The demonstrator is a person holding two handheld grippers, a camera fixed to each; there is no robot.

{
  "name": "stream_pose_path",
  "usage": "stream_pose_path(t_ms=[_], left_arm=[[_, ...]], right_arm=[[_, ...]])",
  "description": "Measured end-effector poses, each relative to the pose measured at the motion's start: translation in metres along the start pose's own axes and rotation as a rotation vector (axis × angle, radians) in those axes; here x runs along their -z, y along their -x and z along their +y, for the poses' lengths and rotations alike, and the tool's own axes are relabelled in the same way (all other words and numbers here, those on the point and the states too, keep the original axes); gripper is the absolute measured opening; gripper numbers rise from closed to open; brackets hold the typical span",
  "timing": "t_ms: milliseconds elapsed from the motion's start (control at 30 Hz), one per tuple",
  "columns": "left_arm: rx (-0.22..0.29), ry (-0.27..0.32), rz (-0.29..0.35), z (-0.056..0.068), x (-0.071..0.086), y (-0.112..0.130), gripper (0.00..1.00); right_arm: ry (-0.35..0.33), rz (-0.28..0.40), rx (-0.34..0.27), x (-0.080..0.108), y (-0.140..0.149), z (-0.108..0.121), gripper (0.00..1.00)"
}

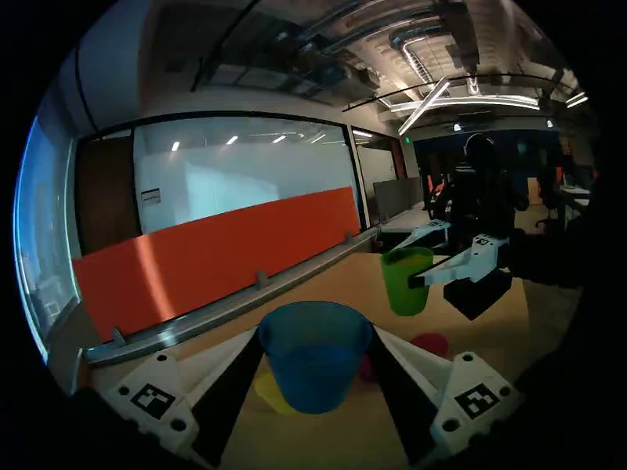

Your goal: Pour water

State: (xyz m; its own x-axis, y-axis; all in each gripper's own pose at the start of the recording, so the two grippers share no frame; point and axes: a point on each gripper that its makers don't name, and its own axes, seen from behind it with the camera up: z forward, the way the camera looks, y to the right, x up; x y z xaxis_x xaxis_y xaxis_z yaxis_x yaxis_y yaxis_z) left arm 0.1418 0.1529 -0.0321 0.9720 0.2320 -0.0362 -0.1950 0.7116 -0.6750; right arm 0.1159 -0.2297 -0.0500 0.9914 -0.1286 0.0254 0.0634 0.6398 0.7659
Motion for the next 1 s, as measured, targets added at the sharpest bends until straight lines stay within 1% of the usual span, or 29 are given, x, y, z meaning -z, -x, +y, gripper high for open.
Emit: stream_pose_path(t_ms=[300, 400, 500, 700, 1000], left_arm=[[-0.081, -0.032, 0.008, -0.008, -0.004, -0.016, 0.88], [-0.099, -0.036, 0.010, -0.010, -0.005, -0.021, 0.88], [-0.117, -0.037, 0.011, -0.011, -0.007, -0.025, 0.88], [-0.173, -0.053, 0.017, -0.014, -0.009, -0.036, 0.88], [-0.252, -0.058, 0.021, -0.013, -0.010, -0.048, 0.88]], right_arm=[[-0.059, -0.010, 0.009, -0.012, 0.003, -0.025, 0.92], [-0.076, -0.013, 0.014, -0.016, 0.004, -0.033, 0.92], [-0.091, -0.014, 0.015, -0.019, 0.003, -0.039, 0.92], [-0.120, -0.013, 0.013, -0.027, 0.004, -0.051, 0.92], [-0.160, -0.017, 0.017, -0.038, 0.005, -0.069, 0.92]])
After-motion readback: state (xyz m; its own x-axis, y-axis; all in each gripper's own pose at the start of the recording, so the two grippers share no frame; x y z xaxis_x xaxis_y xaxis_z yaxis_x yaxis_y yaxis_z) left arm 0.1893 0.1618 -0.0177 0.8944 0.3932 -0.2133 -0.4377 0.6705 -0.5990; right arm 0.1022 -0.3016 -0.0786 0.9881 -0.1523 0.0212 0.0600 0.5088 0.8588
